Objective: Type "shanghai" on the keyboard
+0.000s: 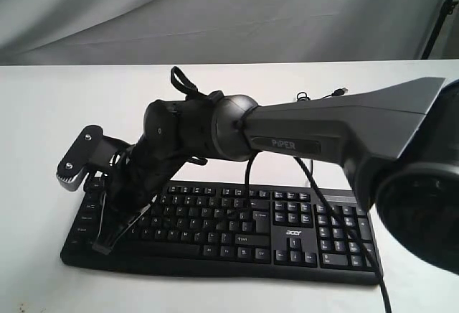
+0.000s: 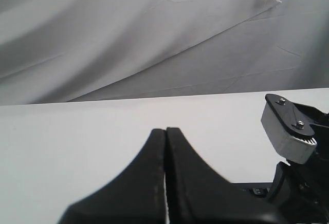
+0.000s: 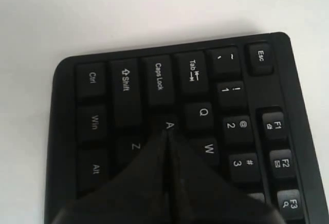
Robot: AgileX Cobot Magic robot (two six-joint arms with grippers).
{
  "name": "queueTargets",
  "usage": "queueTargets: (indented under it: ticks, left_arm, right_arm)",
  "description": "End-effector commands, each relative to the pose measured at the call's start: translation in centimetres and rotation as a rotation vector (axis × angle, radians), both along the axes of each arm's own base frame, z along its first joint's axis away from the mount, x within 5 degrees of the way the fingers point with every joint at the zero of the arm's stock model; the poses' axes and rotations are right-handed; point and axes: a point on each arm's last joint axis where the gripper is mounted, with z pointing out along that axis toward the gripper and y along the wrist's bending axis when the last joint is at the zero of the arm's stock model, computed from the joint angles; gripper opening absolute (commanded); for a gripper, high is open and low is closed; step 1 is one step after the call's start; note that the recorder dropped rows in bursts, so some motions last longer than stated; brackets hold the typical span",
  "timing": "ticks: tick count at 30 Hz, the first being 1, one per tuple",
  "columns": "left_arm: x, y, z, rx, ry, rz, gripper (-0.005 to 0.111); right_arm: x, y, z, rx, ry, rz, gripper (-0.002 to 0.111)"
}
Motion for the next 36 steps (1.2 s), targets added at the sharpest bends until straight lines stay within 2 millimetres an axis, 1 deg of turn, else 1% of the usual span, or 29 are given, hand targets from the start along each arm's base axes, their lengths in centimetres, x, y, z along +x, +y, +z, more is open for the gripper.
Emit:
queueTargets:
  ticks: [1, 10, 13, 26, 29, 30, 32, 36]
  left_arm:
    - [0.0, 0.0, 0.0, -0.004, -0.006, -0.007, 0.000]
    - [0.0, 0.0, 0.0, -0.004, -0.006, -0.007, 0.000]
    - [0.0, 0.0, 0.0, -0.004, -0.006, -0.007, 0.000]
    - [0.0, 0.0, 0.0, -0.004, -0.006, -0.007, 0.000]
    - [0.0, 0.0, 0.0, -0.004, -0.006, -0.007, 0.000]
    - [0.0, 0.0, 0.0, -0.004, -0.006, -0.007, 0.000]
    - [0.0, 0.0, 0.0, -0.004, -0.006, -0.007, 0.000]
    - [0.0, 0.0, 0.0, -0.004, -0.006, -0.007, 0.000]
  right_arm:
    - [0.0, 0.1, 0.1, 0.000, -0.004, 0.003, 0.000]
    - [0.0, 0.1, -0.2, -0.004, -0.005, 0.002, 0.000]
    - [0.0, 0.1, -0.6, -0.010, 0.001, 0.001, 0.000]
    - [0.0, 0.1, -0.5, -0.009, -0.002, 0.003, 0.000]
    - [0.1, 0.0, 1.1, 0.010, -0.037, 0.013, 0.000]
    - [0.1, 0.0, 2.0, 0.026, -0.047, 0.013, 0.000]
    - [0.1, -0.1, 2.8, 0.027, -0.065, 0.017, 0.000]
    - [0.1, -0.9, 3.0, -0.035, -0.044, 0.028, 0.000]
